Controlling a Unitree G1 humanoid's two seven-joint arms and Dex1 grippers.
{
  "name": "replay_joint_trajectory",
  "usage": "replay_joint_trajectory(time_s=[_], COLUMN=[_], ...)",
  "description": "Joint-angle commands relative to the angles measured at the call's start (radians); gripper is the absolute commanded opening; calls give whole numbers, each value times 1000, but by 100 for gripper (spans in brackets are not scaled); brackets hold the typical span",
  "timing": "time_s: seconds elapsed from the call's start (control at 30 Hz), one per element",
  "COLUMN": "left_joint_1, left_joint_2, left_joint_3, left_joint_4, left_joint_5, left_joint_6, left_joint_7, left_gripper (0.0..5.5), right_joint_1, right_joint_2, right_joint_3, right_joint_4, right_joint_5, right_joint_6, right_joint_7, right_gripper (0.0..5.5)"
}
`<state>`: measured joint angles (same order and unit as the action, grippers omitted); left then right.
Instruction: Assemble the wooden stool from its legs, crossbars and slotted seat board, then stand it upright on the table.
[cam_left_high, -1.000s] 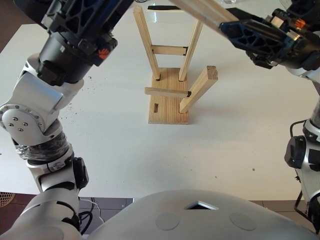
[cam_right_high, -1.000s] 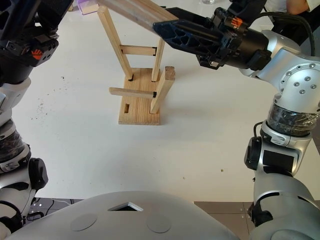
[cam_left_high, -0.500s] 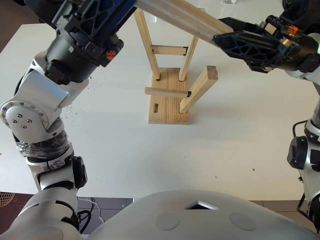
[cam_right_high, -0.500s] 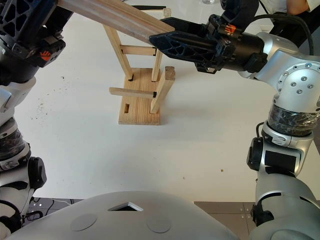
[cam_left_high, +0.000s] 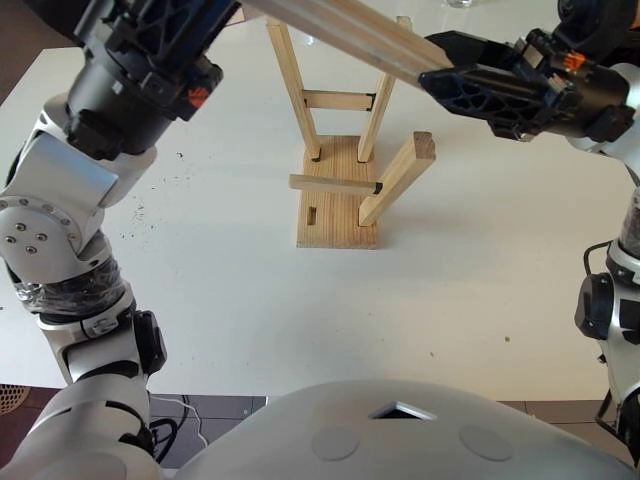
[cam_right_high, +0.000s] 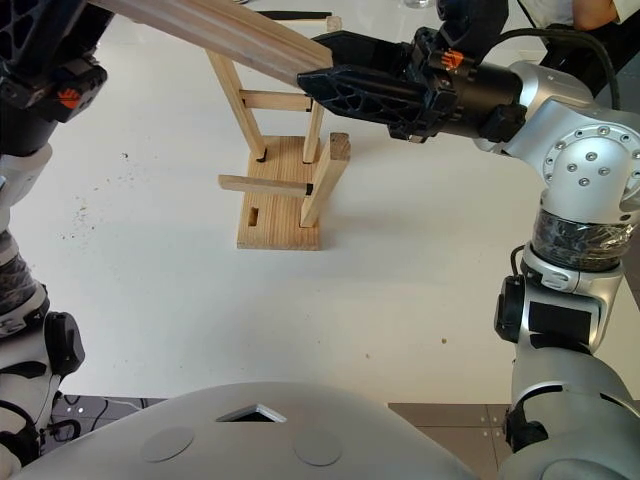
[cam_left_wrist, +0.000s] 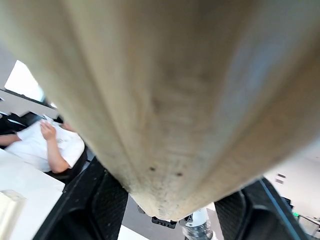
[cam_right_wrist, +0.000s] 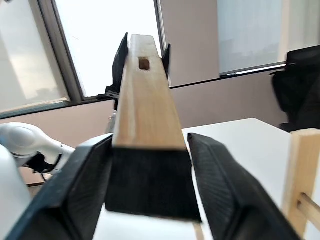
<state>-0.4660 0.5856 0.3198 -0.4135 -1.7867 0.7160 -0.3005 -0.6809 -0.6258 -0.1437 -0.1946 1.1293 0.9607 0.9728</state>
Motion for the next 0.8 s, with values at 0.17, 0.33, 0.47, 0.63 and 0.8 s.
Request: replay_joint_trajectory(time_s=[0.17,0.33,0.47,0.63,0.8], left_joint_1=[18,187,309,344,410], left_joint_2=[249,367,313,154,125], left_joint_3=[124,117,63,-46,-141], left_joint_4=[127,226,228,210,186], left_joint_5=[384,701,870,986,1102], left_joint_6=[-41,-139,-236,-339,-392], left_joint_7=[-301,-560,-637,-622,-669], left_gripper=[217,217,217,217,217], right_joint_1=[-13,15,13,-17,-32], right_joint_2=[-17,-21,-11,17,32], right_joint_3=[-5,-33,-9,29,51], right_joint_4=[69,105,136,190,224], right_joint_5=[-184,-288,-355,-418,-465], right_joint_6=[-125,-234,-292,-349,-386], right_joint_7=[-40,-74,-68,-42,-31], right_gripper=[324,324,324,324,324])
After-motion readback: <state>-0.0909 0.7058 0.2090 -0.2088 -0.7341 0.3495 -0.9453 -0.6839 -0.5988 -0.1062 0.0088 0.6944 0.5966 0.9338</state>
